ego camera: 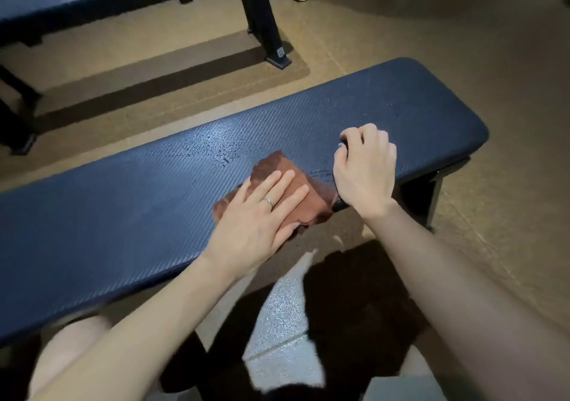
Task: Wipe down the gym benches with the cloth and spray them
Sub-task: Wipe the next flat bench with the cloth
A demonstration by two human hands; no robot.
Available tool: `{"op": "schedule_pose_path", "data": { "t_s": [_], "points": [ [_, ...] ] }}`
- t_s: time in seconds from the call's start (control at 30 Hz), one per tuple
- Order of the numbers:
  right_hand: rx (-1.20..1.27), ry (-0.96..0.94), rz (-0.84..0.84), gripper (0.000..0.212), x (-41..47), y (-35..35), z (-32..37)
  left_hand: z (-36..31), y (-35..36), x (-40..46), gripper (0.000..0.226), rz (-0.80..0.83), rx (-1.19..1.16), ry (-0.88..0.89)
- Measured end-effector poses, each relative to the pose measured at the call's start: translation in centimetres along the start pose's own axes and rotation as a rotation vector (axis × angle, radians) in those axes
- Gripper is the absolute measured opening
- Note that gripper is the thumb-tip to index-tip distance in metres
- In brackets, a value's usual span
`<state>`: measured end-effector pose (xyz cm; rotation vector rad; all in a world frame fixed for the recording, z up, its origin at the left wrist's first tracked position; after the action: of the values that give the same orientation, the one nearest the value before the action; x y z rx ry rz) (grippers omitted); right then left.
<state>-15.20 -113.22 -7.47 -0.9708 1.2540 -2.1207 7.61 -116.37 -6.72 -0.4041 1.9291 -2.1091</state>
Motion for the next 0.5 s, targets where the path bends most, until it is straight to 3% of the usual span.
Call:
{"op": "schedule_pose_path", "data": {
  "t_s": [0.13,0.23,0.5],
  "points": [
    [0.003,-0.026,0.049,0.019,0.4,-0.3,-0.2,0.8,-0.4,-5.1,0.062,0.062,-0.013,-0.051],
    [-0.013,-0.025,0.049,0.023,0.3,0.1,0.0,1.9,-0.9,-7.2,0.058,0.054,-0.096,-0.193],
    [-0.022,-0.054,0.037,0.028,0.8,0.7,2.9,4.0,-0.7,2.2,0.063,0.055,-0.178,-0.498]
  ]
}}
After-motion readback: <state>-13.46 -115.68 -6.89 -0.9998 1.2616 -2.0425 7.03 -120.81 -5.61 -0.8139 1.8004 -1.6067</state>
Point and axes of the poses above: each hand's wrist, its own x-axis towards the middle knuckle, its own y-axis out of the palm, z = x × y, the point moved 1 cm from there along x, towards the middle knuckle, and after that the axes turned 7 degrees about y, right-handed, at the moved point
